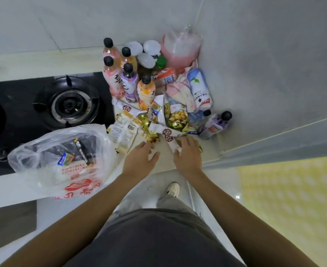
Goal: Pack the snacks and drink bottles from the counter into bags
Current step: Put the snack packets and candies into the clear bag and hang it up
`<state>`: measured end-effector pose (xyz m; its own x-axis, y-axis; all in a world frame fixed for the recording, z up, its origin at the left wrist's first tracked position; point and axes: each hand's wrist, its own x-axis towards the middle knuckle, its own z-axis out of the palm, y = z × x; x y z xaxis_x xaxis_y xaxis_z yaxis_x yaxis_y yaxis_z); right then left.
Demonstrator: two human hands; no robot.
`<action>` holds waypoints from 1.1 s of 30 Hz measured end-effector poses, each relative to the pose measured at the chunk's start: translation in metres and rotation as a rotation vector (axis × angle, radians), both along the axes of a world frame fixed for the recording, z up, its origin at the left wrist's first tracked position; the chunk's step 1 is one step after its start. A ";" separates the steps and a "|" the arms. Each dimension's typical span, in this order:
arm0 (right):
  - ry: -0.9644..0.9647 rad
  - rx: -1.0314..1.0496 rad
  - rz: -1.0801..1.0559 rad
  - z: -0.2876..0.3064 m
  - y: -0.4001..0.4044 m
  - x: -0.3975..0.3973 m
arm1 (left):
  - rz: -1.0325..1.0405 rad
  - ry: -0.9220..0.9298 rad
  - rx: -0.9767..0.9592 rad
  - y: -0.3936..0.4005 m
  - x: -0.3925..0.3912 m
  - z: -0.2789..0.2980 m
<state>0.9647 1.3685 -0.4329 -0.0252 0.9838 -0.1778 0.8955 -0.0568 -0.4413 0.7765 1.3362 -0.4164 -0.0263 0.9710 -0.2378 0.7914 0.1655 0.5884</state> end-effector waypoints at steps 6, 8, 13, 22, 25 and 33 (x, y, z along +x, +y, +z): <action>-0.146 -0.062 0.225 -0.023 0.022 0.047 | 0.203 -0.090 -0.295 0.036 0.084 -0.027; -0.132 -0.045 0.237 -0.025 0.026 0.054 | 0.310 -0.106 -0.360 0.048 0.100 -0.035; -0.062 -0.016 0.238 -0.033 0.032 0.062 | 0.544 -0.049 -0.448 0.070 0.121 -0.046; 0.100 0.067 0.252 -0.046 0.039 0.075 | 0.598 -0.024 -0.421 0.061 0.122 -0.043; 0.082 0.022 0.269 -0.044 0.041 0.077 | 0.601 -0.056 -0.402 0.047 0.114 -0.040; 0.197 -0.054 0.162 -0.030 0.030 0.069 | 0.655 -0.377 -0.250 0.004 0.075 -0.018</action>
<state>1.0339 1.3989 -0.4629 -0.2213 0.9532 -0.2059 0.7920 0.0525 -0.6082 0.8512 1.3404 -0.4342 -0.4477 0.7027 -0.5530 0.2426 0.6906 0.6813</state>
